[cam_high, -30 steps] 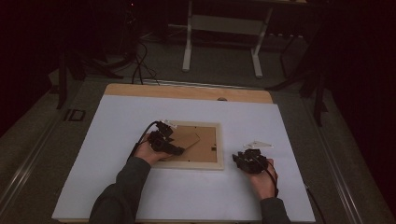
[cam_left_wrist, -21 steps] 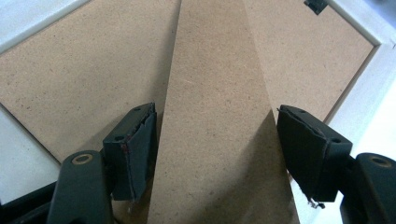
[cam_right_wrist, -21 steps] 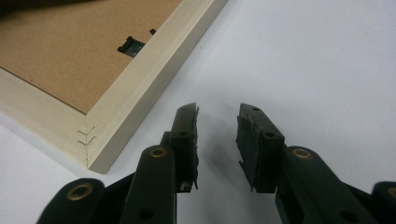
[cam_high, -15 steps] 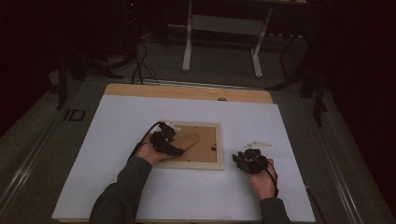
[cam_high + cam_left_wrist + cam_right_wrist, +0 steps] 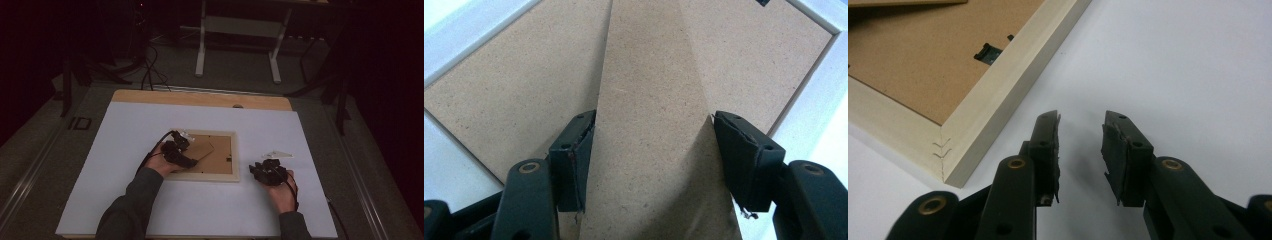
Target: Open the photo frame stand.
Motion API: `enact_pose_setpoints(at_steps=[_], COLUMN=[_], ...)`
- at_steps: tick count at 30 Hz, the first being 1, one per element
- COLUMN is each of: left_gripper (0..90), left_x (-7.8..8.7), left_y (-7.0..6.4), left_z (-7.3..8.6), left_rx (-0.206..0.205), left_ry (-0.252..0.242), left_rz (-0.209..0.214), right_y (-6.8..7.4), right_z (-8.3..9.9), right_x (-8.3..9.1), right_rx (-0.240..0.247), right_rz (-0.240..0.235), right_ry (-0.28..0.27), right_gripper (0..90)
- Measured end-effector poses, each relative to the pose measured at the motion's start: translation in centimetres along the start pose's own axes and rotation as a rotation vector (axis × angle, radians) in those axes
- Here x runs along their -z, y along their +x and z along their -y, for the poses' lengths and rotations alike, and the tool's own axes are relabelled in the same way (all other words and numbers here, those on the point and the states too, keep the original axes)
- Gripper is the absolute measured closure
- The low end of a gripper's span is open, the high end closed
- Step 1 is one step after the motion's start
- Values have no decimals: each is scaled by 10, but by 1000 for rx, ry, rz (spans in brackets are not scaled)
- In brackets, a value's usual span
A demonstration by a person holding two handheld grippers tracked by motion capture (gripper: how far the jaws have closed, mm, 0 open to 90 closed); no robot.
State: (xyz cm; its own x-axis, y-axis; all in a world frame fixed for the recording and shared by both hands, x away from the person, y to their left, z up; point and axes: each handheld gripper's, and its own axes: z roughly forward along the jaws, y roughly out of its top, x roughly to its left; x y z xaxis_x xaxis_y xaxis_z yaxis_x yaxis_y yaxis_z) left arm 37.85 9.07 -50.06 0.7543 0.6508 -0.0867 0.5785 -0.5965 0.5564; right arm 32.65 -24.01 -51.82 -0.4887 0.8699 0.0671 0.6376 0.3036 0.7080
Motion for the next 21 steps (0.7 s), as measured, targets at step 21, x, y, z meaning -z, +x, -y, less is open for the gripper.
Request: enact_pose_setpoints(at_steps=[21], left_gripper=[381], left_x=[4], left_y=[-9], left_z=[0], left_rx=[-73], left_ry=[-37], left_rz=[-63], right_y=[-4], right_z=[-20], right_x=[-9], right_rx=[-16], right_rz=[-42], right_ry=[9], right_gripper=[667])
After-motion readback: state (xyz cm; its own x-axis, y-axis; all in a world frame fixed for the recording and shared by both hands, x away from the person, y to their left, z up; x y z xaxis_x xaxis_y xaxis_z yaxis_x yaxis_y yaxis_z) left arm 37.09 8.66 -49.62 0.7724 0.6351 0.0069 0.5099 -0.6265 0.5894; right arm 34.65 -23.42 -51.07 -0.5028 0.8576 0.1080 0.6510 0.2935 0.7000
